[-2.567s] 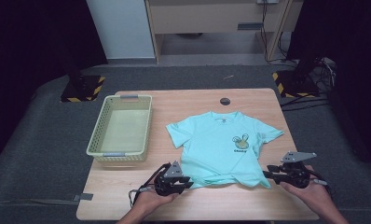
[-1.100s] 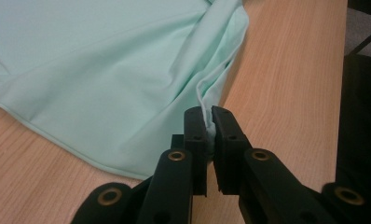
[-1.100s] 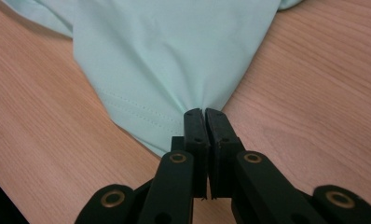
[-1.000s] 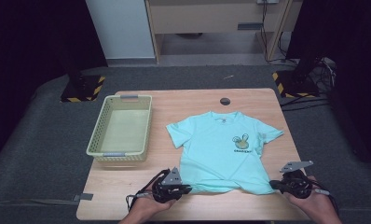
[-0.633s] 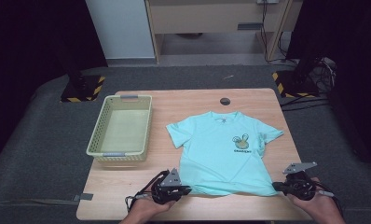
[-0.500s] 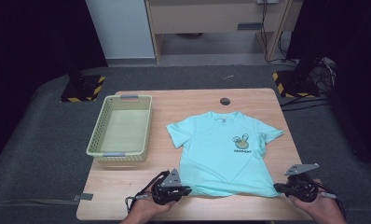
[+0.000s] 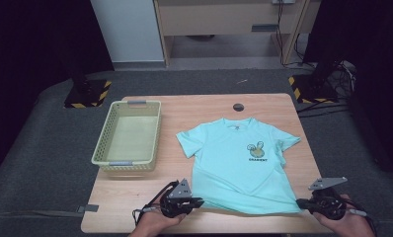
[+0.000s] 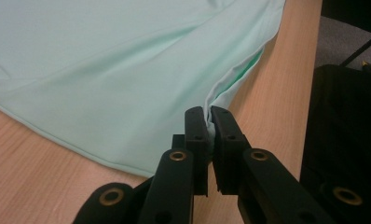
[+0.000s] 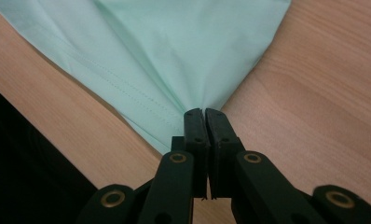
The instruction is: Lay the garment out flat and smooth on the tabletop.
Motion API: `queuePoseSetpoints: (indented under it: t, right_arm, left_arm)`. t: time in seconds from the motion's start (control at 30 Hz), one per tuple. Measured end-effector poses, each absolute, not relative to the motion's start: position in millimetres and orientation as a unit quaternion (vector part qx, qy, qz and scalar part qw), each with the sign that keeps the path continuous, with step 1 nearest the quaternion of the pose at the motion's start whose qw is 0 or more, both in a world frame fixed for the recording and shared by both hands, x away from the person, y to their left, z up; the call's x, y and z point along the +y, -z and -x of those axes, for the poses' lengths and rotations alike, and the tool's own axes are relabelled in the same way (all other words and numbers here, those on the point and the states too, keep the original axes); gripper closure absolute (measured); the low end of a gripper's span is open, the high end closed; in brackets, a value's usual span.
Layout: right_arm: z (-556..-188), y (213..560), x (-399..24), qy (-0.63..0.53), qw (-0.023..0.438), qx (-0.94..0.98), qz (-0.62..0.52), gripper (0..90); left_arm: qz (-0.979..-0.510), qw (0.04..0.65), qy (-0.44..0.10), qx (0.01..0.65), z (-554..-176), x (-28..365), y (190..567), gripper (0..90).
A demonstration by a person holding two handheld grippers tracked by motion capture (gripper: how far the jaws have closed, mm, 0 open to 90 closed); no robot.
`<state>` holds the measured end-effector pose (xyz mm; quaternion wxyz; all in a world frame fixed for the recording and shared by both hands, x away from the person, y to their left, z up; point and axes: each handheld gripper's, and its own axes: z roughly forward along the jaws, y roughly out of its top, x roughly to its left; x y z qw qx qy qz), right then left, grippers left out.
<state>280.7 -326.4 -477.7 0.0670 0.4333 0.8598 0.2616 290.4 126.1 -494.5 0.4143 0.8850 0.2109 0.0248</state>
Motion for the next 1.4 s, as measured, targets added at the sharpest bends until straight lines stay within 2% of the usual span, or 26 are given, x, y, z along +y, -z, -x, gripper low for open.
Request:
queuePoseSetpoints:
  t: [0.53, 0.97, 1.23, 1.4]
  right_arm:
    - [-264, 478, -324, -0.255, 0.053, 0.862, -0.435, 87.9]
    - [-256, 480, -326, -0.237, 0.052, 0.869, -0.432, 87.1]
    - [-250, 479, -328, -0.221, 0.058, 0.873, -0.431, 75.4]
    - [-252, 475, -332, -0.225, 0.074, 0.869, -0.434, 68.6]
  left_arm:
    - [-0.89, 0.403, -0.016, 0.214, -281, 138, 498, 85.5]
    - [-0.903, 0.387, 0.004, 0.186, -266, 132, 498, 84.6]
    - [-0.894, 0.396, 0.017, 0.209, -257, 140, 495, 65.6]
    - [-0.891, 0.394, -0.001, 0.224, -258, 147, 494, 56.3]
